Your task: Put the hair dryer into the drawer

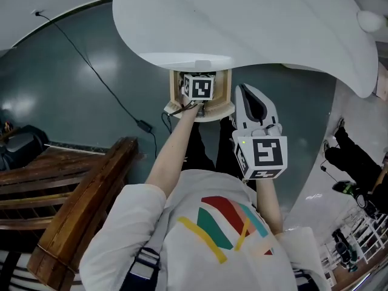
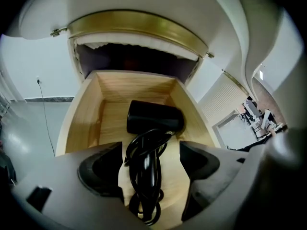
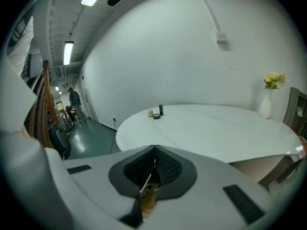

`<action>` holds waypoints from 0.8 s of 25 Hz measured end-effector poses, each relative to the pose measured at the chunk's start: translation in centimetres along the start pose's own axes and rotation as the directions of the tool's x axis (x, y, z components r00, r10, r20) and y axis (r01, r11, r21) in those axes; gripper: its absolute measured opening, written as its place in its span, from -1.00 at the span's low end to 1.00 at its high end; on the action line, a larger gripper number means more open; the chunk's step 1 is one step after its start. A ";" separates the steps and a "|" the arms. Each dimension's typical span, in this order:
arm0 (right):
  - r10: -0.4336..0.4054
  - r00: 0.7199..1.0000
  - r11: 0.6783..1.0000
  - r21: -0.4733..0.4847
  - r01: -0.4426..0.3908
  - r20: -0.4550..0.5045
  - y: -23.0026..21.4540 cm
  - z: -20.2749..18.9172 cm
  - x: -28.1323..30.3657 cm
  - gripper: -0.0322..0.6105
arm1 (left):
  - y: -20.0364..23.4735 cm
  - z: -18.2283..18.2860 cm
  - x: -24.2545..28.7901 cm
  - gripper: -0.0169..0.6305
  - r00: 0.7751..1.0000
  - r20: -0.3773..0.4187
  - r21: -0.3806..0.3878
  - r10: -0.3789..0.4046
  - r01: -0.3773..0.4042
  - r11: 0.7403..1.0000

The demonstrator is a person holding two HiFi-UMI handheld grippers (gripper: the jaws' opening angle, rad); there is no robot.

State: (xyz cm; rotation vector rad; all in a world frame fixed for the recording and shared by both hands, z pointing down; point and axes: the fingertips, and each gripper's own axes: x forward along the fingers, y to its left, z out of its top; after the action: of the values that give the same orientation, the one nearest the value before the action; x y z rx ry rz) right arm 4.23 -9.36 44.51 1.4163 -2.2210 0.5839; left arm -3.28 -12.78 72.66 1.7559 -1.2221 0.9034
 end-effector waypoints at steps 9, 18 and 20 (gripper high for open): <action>0.012 0.996 1.000 -0.029 -0.010 0.087 0.3 4.2 -1.5 -0.86 | -1.7 0.7 -4.7 0.14 1.000 0.024 -0.023 -0.012 0.013 1.000; 0.035 0.983 0.999 -0.044 -0.027 0.183 -0.1 8.8 -2.3 -0.87 | -3.2 4.4 -11.4 0.13 0.994 0.105 0.022 0.015 -0.017 1.000; 0.044 0.979 0.998 -0.048 -0.035 0.199 0.0 9.6 -2.5 -0.87 | -3.2 5.0 -12.6 0.13 0.993 0.113 0.004 0.019 -0.020 1.000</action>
State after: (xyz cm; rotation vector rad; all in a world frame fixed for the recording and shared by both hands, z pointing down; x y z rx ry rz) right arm 3.87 -12.96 35.32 1.4688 -2.4070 0.4184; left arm -3.25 -11.71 58.74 1.8232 -1.3122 0.8283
